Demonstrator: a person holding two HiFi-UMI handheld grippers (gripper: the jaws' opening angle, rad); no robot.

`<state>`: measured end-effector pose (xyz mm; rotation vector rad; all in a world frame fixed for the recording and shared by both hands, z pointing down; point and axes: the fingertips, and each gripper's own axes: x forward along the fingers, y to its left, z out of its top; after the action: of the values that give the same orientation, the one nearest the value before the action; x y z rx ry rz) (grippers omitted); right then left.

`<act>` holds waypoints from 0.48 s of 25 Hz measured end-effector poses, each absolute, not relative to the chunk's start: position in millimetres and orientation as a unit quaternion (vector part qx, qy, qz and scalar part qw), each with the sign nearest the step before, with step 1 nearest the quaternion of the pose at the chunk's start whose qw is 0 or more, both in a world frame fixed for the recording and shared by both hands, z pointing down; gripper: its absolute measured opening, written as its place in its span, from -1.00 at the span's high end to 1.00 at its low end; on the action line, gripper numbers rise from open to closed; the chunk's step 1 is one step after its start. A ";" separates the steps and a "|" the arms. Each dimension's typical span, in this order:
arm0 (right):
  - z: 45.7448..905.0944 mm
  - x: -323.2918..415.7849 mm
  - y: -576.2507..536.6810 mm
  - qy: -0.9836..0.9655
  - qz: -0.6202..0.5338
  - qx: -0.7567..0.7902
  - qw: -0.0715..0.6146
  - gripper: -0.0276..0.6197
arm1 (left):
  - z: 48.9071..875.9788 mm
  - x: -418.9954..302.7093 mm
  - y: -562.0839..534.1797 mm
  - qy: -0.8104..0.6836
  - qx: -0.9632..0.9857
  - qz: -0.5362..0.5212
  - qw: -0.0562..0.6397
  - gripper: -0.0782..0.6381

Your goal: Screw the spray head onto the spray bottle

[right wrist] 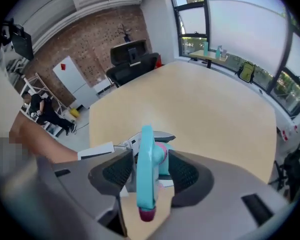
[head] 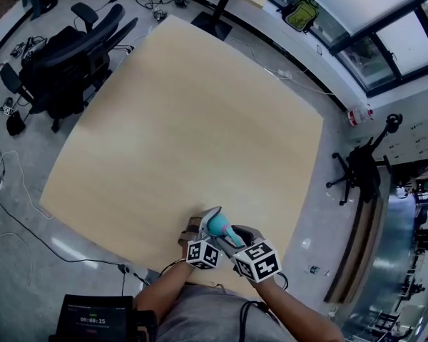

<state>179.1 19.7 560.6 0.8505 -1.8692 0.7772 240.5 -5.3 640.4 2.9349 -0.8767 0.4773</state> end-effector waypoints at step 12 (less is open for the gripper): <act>495.6 191.1 25.5 -0.731 -0.313 -0.176 0.580 0.25 | 640.8 253.1 3.2 -0.193 0.972 0.135 0.020 -0.31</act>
<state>191.1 25.5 495.6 -0.4125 -1.7100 -0.7305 253.1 3.2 640.8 3.0144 -0.5982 0.4192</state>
